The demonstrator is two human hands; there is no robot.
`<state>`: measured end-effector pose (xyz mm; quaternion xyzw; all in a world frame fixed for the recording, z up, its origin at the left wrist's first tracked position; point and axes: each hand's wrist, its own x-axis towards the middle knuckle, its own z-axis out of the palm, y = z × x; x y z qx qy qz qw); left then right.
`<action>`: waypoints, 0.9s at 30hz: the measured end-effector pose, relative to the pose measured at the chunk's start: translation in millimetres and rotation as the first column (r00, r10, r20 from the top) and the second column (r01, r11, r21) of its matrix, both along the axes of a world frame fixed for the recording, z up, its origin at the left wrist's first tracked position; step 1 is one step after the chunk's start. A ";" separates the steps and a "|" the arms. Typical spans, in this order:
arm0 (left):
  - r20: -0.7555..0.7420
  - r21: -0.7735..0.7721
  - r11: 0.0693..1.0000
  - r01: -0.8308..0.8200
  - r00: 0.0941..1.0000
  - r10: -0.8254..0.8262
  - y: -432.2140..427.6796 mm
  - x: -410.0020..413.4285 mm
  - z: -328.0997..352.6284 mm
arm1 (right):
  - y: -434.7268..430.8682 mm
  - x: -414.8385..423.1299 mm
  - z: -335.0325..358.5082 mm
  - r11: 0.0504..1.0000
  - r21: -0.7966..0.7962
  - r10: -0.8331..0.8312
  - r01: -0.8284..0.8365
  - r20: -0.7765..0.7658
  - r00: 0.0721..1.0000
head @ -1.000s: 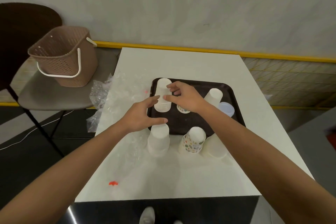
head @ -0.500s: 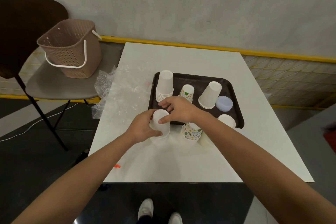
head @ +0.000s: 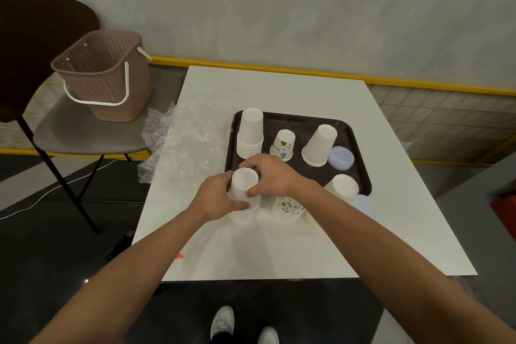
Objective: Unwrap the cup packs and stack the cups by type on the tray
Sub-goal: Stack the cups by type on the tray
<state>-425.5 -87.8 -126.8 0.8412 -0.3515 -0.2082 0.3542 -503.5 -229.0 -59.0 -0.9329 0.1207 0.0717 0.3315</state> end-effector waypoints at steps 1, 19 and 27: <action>0.001 -0.008 1.000 -0.003 1.000 0.003 0.4 0.6 1.7 | -0.8 0.8 0.3 1.000 0.017 -0.007 0.007 0.008 1.000; 0.168 -0.164 0.986 -0.022 0.985 0.050 -30.3 44.1 85.4 | -35.0 33.1 57.0 0.968 0.232 -0.160 0.098 0.265 0.951; 0.237 -0.203 0.977 -0.059 0.966 0.107 -71.3 84.3 98.7 | -57.3 64.7 64.8 0.955 0.229 -0.263 0.188 0.358 0.896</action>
